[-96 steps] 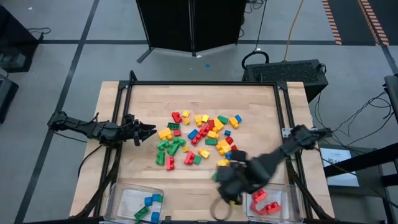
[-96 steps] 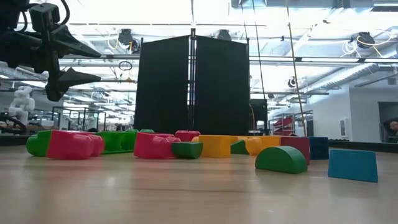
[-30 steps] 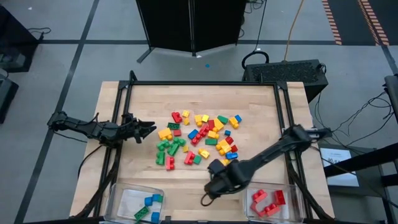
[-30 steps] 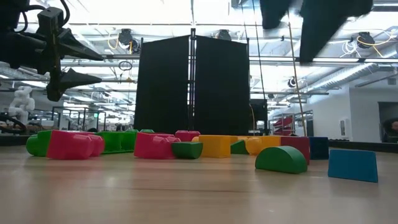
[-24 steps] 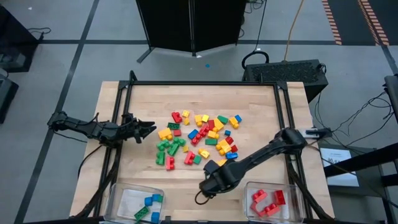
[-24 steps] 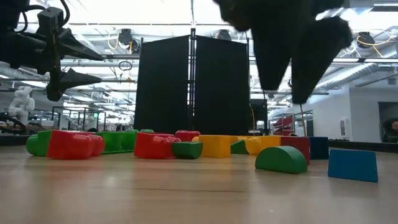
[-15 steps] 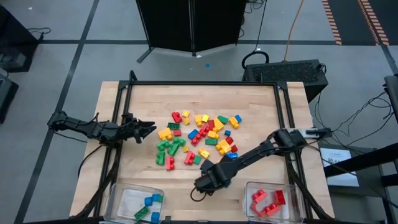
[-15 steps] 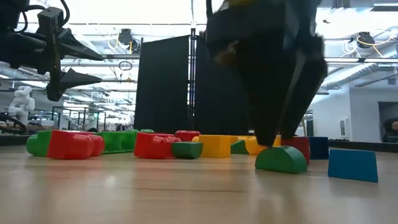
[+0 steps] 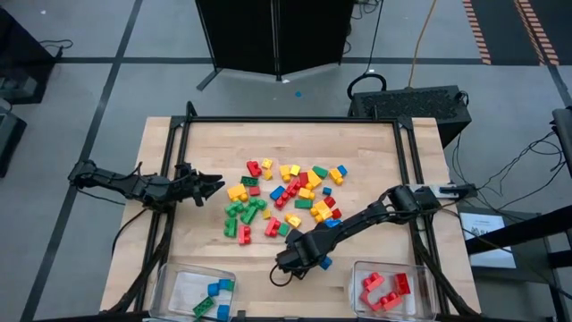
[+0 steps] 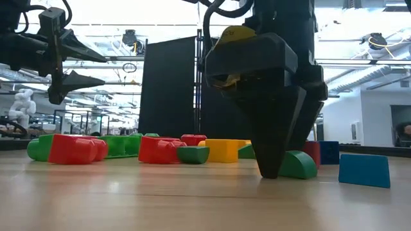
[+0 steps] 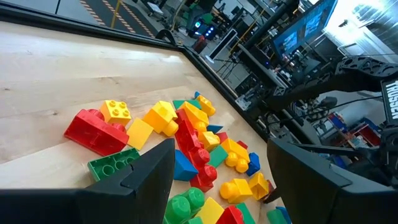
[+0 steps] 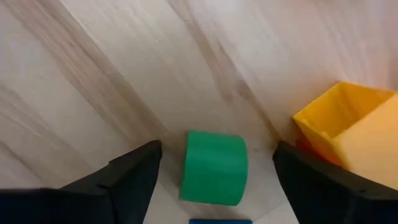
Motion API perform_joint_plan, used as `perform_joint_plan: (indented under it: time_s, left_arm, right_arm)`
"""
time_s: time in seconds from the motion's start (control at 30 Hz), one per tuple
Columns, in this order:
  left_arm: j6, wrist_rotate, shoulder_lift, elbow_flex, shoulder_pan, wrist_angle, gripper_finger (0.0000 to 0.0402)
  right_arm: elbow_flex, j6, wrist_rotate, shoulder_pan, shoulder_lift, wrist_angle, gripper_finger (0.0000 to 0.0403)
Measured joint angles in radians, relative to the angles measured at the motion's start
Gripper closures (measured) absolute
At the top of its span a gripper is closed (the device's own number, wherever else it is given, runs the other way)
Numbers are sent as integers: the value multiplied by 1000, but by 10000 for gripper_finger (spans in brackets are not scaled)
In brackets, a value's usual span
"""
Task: Sort blocks by size
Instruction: Put the green half cylindrical block into the left transparent bin
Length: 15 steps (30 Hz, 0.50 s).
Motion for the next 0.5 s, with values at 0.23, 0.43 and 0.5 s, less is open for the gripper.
perform_joint_plan:
  time_s: [0.23, 0.43, 0.5]
  left_arm:
    - [19, 0, 0, 0, 0, 0, 146]
    - [19, 0, 0, 0, 0, 0, 146]
    - [19, 0, 0, 0, 0, 0, 146]
  right_arm:
    - [-25, 23, -4, 1, -1, 25, 186]
    - [-38, 22, -4, 1, -1, 62, 292]
    - [-38, 22, -5, -3, 0, 62, 292]
